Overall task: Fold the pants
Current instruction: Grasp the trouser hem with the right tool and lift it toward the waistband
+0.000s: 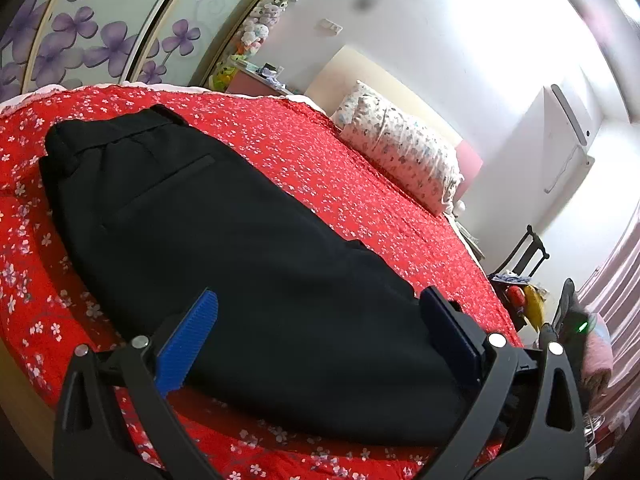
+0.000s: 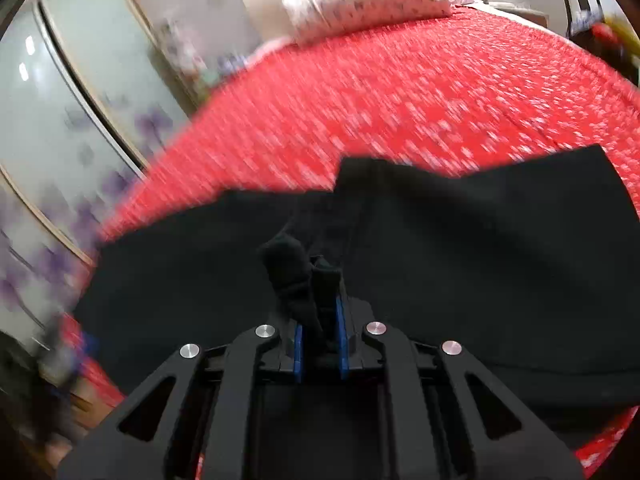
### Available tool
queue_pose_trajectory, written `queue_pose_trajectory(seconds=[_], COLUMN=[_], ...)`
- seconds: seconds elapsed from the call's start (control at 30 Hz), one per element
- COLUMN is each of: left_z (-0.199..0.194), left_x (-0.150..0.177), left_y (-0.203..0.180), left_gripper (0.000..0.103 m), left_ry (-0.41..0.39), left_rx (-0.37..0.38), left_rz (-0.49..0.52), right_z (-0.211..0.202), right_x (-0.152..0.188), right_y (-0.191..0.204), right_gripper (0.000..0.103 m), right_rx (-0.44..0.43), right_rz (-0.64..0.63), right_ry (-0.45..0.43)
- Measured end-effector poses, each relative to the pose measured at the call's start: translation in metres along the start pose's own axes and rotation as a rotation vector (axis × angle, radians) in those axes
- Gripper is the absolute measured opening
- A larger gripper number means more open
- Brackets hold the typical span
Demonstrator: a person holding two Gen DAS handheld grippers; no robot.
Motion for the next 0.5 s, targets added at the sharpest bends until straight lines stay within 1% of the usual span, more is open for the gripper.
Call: queue_pose_trajectory(seconds=[0.03,0.1,0.13,0.17,0.2,0.23,0.27,0.3,0.4,0.5], left_z=[0.0,0.002,0.002,0.002,0.003,0.003,0.002,0.001,0.0,0.004], left_x=[0.0,0.0,0.0,0.0,0.0,0.0,0.0,0.0,-0.002,0.0], left_y=[0.0,0.001,0.001,0.002,0.002,0.002,0.002,0.002,0.004,0.005], left_gripper=[0.101,0.101,0.101,0.101,0.101,0.101,0.101,0.101,0.101,0.101], left_ry=[0.001,0.005,0.007,0.007,0.008,0.009,0.008,0.006,-0.005,0.007], left_rx=[0.0,0.001,0.001,0.001,0.0,0.0,0.0,-0.001,-0.003,-0.002], left_rz=[-0.002,-0.008,-0.01,-0.013,-0.014,-0.015,-0.015,-0.015,-0.017,-0.032], right_z=[-0.006,-0.008,-0.004,0.003,0.014,0.029,0.037,0.037,0.022,0.018], right_x=[-0.005,-0.006,0.001,0.012,0.022,0.036,0.041,0.043,0.027,0.025], right_y=[0.009,0.038,0.05,0.06,0.064,0.064,0.063,0.061,0.059,0.071], right_gripper=[0.013,0.013,0.013,0.013,0.013,0.013,0.013,0.013,0.013,0.013], right_rx=[-0.019,-0.043,-0.056,-0.05,-0.022,0.028,0.043,0.041,-0.022,-0.047], right_rz=[-0.013,-0.063,-0.101,-0.142,-0.188,-0.236,-0.242,-0.231,-0.126,-0.141], right_ry=[-0.024,-0.035,-0.019,0.01,0.051,0.103,0.115,0.101,0.037,0.02])
Point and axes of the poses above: each gripper's, at about its wrist camera, not at the fingertips, and z roughly the way its jaws point, y to its left, x to its underside, the point moved 9 cm from there along z, roughly the way its jaws point, and after that the axes turned 5 degrees about x, right-handed, at the moved point
